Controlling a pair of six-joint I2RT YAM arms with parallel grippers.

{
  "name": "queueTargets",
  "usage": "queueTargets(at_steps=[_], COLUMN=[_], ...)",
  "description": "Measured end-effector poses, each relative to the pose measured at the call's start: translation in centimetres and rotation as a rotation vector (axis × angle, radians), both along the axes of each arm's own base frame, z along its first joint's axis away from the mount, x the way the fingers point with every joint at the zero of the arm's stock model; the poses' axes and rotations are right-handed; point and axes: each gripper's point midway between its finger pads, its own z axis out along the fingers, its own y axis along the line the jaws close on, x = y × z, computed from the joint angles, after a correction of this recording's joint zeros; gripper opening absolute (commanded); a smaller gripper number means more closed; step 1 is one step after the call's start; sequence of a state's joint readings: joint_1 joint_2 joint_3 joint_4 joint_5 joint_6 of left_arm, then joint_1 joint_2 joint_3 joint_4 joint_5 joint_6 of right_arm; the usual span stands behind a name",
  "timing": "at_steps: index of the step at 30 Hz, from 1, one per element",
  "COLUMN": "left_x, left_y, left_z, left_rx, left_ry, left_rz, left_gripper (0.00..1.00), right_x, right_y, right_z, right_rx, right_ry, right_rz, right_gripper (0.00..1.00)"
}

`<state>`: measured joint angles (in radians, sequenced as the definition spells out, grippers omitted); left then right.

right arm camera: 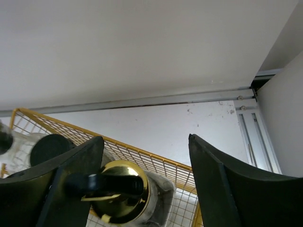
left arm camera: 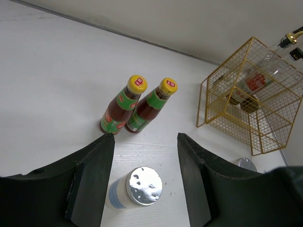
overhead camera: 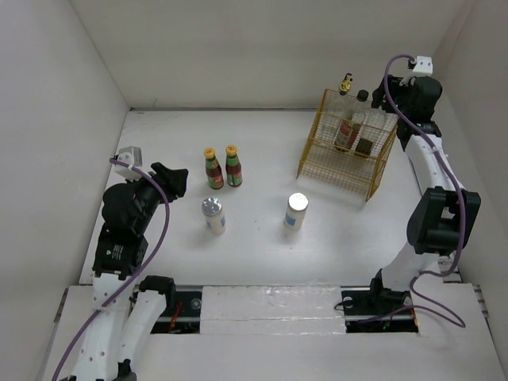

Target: Organize the condiment bottles

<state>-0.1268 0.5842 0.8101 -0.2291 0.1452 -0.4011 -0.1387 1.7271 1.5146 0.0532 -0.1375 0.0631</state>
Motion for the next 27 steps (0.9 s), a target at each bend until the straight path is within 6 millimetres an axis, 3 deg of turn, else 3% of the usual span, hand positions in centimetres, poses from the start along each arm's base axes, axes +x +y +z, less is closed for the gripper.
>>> queueTargets(at_steps=[4, 6, 7, 8, 10, 12, 14, 15, 18, 22, 27], left_x=[-0.1, -0.1, -0.1, -0.1, -0.1, 0.0, 0.0, 0.0, 0.0, 0.1, 0.2], left_y=[0.0, 0.0, 0.0, 0.0, 0.0, 0.1, 0.1, 0.2, 0.3, 0.2, 0.2], left_z=[0.1, 0.1, 0.1, 0.1, 0.1, 0.1, 0.1, 0.1, 0.0, -0.1, -0.2], left_rx=[-0.001, -0.001, -0.001, -0.001, -0.002, -0.001, 0.001, 0.001, 0.002, 0.003, 0.003], left_ry=[-0.004, -0.006, -0.005, -0.004, -0.003, -0.004, -0.003, -0.003, -0.003, 0.004, 0.009], left_rz=[0.0, 0.0, 0.0, 0.0, 0.002, 0.004, 0.008, 0.01, 0.015, 0.015, 0.015], left_gripper=[0.52, 0.5, 0.5, 0.45, 0.35, 0.21, 0.2, 0.2, 0.26, 0.39, 0.41], right_x=[-2.0, -4.1, -5.3, -6.7, -9.8, -13.1, -15.9, -17.3, -19.8, -22.9, -25.8], right_y=[1.1, 3.1, 4.6, 6.4, 10.9, 16.1, 20.5, 22.7, 26.2, 27.1, 27.2], right_z=[4.0, 7.3, 8.7, 10.2, 12.3, 12.6, 10.6, 8.6, 1.6, -7.0, -11.3], right_rx=[0.004, 0.006, 0.004, 0.007, 0.028, 0.053, 0.078, 0.086, 0.081, 0.005, -0.074], right_ry=[-0.069, -0.14, -0.172, -0.21, -0.28, -0.311, -0.284, -0.243, -0.077, 0.157, 0.281], right_rz=[0.0, 0.024, 0.048, 0.081, 0.181, 0.307, 0.41, 0.454, 0.512, 0.493, 0.479], right_gripper=[0.8, 0.61, 0.43, 0.11, 0.0, 0.05, 0.3, 0.59, 0.88, 1.0, 1.0])
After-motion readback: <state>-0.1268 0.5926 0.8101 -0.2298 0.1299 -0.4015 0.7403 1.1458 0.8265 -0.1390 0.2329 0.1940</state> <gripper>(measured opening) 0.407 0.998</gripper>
